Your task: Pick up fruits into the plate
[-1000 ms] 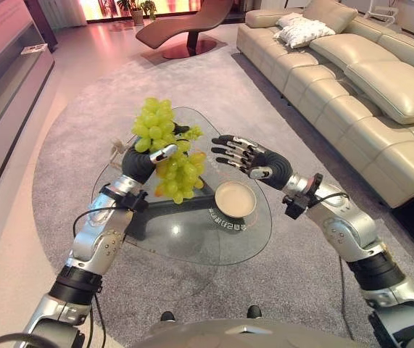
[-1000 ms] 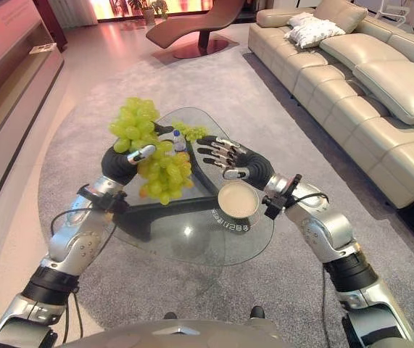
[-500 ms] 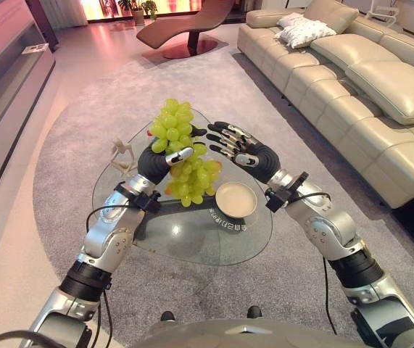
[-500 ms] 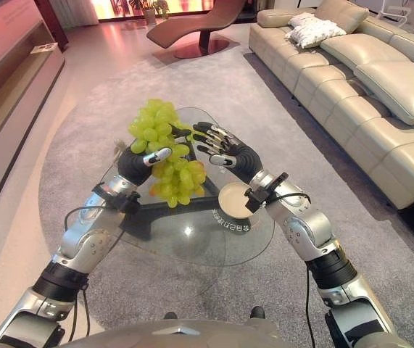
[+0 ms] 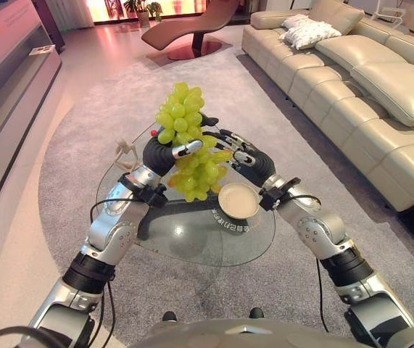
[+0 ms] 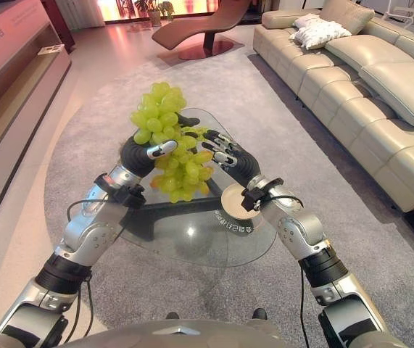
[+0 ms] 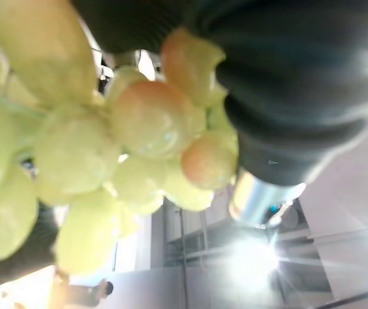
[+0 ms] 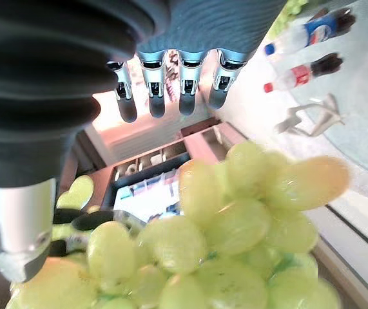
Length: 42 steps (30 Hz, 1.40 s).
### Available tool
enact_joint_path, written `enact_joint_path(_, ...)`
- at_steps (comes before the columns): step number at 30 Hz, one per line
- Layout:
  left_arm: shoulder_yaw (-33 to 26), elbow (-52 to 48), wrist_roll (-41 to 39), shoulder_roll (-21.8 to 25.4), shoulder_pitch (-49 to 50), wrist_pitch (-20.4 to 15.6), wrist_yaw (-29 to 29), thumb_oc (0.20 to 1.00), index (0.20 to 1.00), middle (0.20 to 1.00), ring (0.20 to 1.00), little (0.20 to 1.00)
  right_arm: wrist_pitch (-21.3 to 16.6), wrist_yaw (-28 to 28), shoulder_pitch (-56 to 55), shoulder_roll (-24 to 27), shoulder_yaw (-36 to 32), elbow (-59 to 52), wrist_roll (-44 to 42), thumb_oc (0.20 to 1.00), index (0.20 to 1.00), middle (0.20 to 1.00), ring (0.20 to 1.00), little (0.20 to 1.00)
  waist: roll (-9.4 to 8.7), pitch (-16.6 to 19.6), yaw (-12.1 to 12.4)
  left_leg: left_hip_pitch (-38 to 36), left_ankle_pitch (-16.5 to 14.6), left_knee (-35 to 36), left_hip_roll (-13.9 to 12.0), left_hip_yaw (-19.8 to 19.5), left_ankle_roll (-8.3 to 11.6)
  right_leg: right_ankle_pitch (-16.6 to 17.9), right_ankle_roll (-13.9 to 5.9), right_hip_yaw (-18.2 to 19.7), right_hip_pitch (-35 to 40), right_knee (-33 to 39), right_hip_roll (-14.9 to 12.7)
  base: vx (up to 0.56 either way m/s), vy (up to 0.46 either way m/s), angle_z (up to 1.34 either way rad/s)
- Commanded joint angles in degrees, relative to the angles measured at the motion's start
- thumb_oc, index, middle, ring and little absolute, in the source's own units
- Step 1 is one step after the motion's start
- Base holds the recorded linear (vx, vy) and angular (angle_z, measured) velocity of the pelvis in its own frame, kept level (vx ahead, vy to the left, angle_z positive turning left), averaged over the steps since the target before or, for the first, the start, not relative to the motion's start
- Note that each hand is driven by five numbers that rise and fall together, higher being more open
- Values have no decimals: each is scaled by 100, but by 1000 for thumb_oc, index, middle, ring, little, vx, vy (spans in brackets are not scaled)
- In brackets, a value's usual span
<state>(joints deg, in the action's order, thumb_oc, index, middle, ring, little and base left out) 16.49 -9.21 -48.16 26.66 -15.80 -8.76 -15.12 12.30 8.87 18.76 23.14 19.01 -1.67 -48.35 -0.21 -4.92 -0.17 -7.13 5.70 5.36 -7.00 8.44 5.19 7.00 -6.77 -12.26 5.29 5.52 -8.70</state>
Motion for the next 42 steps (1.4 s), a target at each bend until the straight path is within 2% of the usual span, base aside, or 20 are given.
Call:
enact_joint_path(1, -180, -502, 150, 63, -734, -520, 18, 200, 200, 200, 200, 200, -99, 43, 371, -247, 7, -64, -273, 1000, 1000, 1000, 1000, 1000, -73, 97, 56, -77, -827, -135, 28, -161, 4, -858, -57, -83, 374, -287, -99, 0, 0, 0)
enact_joint_path(4, -169, -498, 163, 88, -761, -485, 24, 200, 200, 200, 200, 200, 8, 178, 356, -242, 60, -46, -299, 1000, 1000, 1000, 1000, 1000, -75, 95, 52, -80, -826, -130, 32, -157, 3, -860, -56, -82, 376, -285, -97, 0, 0, 0)
enact_joint_path(8, -148, -439, 135, 130, -820, -358, 37, 200, 200, 200, 200, 200, 254, 622, 403, -214, 166, -71, -549, 1000, 1000, 1000, 1000, 1000, -92, 93, 54, -81, -822, -132, 19, -138, 12, -855, -61, -100, 371, -292, -102, 0, 0, 0)
enact_joint_path(10, -122, -408, 148, 137, -813, -241, 89, 200, 200, 200, 200, 200, 513, 1137, 452, -197, 266, -172, -873, 1000, 1000, 1000, 1000, 1000, -103, 93, 60, -99, -822, -134, 8, -117, 15, -859, -65, -112, 378, -303, -104, 0, 0, 0)
enact_joint_path(14, -46, -220, 176, 113, -834, -159, 62, 200, 200, 200, 200, 200, 803, 1659, 545, -198, 438, -558, -1231, 1000, 1000, 1000, 1000, 1000, -126, 84, 61, -107, -825, -138, 0, -105, 13, -861, -67, -107, 380, -301, -103, 0, 0, 0)
enact_joint_path(20, 194, -81, 150, 60, -1000, 21, 98, 200, 200, 200, 200, 200, 1088, 2135, 690, -158, 710, -997, -1343, 1000, 1000, 1000, 1000, 1000, -146, 99, 18, -140, -833, -148, 10, -108, -2, -861, -74, -27, 394, -302, -89, 11, -4, -3)
enact_joint_path(29, 647, 299, 183, -264, -1217, 191, 279, 200, 200, 200, 200, 200, 1208, 2043, 1016, -507, 1241, -1150, -1264, 1000, 1000, 1000, 1000, 1000, -152, 115, -10, -177, -843, -171, 30, -82, -28, -844, -70, 53, 408, -297, -92, 5, 0, -1)
enact_joint_path(36, 799, 636, 382, -532, -1079, 203, 475, 200, 200, 200, 200, 200, 1237, 1544, 1125, -794, 1458, -1193, -1466, 1000, 1000, 1000, 1000, 1000, -151, 112, -7, -200, -856, -177, 36, -42, -45, -811, -74, 97, 403, -262, -97, 9, -2, -5)
enact_joint_path(40, 820, 728, 758, -627, -985, 198, 692, 200, 200, 200, 200, 200, 1234, 1220, 1074, -891, 1469, -1138, -1617, 1000, 1000, 1000, 1000, 1000, -147, 108, -6, -194, -859, -187, 35, -33, -51, -799, -73, 118, 387, -260, -90, 3, 1, -5)
enact_joint_path(42, 873, 771, 1250, -647, -948, 147, 993, 200, 200, 200, 200, 200, 1169, 981, 1035, -928, 1471, -1088, -1740, 1000, 1000, 1000, 1000, 1000, -146, 90, -2, -189, -864, -190, 36, -40, -60, -798, -72, 123, 375, -259, -80, 0, 0, 0)
